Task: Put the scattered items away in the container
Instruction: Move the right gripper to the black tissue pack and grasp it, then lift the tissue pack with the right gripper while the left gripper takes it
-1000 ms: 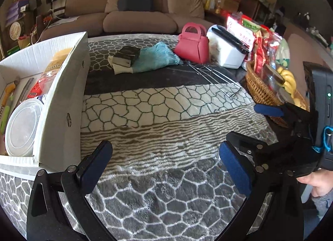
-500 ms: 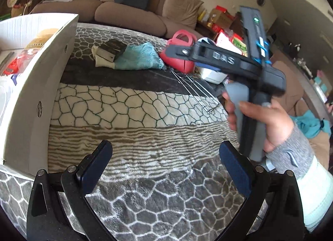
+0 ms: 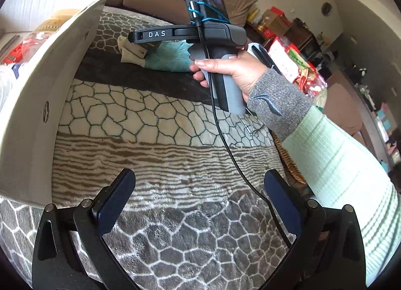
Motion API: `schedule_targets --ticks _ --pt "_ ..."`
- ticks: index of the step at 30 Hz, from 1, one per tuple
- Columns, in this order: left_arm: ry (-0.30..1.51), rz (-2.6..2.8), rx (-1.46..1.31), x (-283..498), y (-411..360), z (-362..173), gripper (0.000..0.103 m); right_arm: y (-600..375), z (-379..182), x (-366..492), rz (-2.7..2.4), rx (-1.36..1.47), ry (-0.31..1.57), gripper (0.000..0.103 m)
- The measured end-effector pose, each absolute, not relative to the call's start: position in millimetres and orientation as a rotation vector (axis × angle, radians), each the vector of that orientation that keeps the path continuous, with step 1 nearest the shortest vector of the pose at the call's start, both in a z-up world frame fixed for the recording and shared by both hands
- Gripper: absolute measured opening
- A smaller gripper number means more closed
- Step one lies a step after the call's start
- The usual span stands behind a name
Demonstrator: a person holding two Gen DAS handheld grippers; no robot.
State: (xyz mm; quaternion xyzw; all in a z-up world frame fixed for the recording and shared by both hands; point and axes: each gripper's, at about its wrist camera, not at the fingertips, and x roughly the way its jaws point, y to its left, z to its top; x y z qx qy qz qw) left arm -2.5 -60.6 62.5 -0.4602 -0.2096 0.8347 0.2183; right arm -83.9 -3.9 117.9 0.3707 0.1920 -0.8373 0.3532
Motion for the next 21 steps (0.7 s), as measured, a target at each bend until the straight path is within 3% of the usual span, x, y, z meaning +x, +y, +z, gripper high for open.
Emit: schedule_targets --ticks 8,10,21 --pt "-0.572 2.285 -1.319 -1.9 -55.0 56.7 0.103 -17.7 90.7 -114.0 -2.115 1.053 0.508 0.101" --pt "-0.582 2.285 -1.317 -2.2 -57.0 58.0 0.103 -19.0 86.3 -117.6 -2.086 1.097 0.47 0.085" --pt "-0.762 2.313 -1.096 -0.8 -105.3 105.8 0.103 25.8 142.8 -56.9 -2.166 1.03 0.258 0.085"
